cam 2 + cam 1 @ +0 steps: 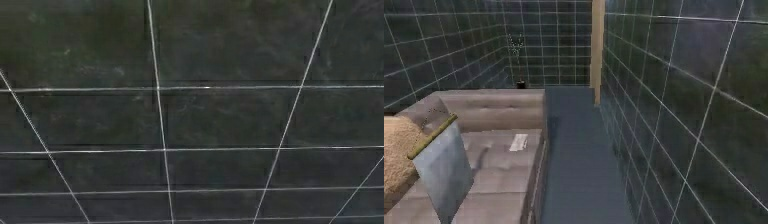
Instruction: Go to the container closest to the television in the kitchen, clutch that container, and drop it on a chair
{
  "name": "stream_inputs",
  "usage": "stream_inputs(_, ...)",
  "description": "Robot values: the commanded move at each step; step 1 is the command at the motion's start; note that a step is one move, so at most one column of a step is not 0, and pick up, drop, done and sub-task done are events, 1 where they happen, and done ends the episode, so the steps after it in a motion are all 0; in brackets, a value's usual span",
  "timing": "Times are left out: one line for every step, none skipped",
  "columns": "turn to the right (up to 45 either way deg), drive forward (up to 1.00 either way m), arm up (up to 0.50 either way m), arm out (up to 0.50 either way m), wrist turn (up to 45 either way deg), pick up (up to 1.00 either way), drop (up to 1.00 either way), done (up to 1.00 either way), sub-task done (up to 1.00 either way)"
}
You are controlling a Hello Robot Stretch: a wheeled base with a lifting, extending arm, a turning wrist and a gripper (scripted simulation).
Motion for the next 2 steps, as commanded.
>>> stream_inputs(0.0,1.0,0.0,0.0,0.0,0.0,0.0,0.0,0.0)
stream_inputs(0.0,1.0,0.0,0.0,0.0,0.0,0.0,0.0,0.0)
